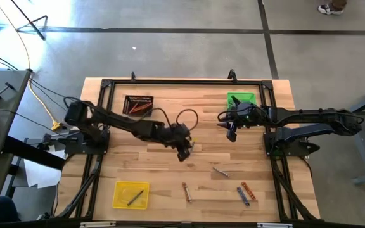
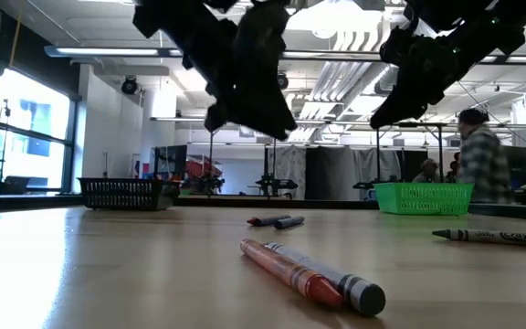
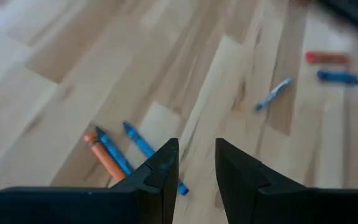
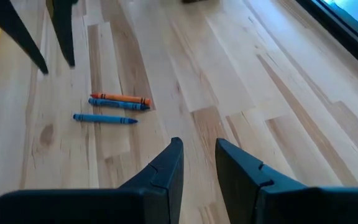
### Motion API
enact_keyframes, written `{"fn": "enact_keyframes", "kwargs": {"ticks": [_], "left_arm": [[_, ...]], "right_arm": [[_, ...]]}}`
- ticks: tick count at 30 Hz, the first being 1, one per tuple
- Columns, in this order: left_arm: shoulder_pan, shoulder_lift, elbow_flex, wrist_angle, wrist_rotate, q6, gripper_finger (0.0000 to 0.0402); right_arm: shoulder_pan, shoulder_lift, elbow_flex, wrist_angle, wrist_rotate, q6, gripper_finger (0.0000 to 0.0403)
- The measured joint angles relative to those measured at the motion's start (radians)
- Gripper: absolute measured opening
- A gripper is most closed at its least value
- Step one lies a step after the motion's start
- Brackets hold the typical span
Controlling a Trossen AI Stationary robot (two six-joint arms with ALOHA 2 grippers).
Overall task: Sort crayons
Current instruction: Put the blue crayon into the yellow bin
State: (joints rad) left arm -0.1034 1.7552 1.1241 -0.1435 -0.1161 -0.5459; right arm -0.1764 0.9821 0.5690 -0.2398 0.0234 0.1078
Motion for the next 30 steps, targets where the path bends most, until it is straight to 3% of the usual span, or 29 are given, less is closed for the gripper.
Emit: {"fn": "enact_keyframes", "kwargs": {"ticks": [13,23,28,30], "left_arm": [[-0.002,0.179,0.159,-0.042,-0.029,0.062,0.0092],[-0.004,0.261,0.286,-0.299,-0.104,0.092,0.0092],[-0.004,0.277,0.293,-0.314,-0.104,0.096,0.0092],[-0.004,0.28,0.297,-0.32,-0.105,0.086,0.0092]], "right_arm": [[0.0,0.009,-0.002,-0.027,0.0,0.023,0.0087],[0.0,0.061,-0.001,-0.013,0.0,0.023,0.0087],[0.0,0.079,-0.002,-0.05,0.003,0.023,0.0087],[0.0,0.086,-0.002,-0.046,0.049,0.022,0.0087]]}}
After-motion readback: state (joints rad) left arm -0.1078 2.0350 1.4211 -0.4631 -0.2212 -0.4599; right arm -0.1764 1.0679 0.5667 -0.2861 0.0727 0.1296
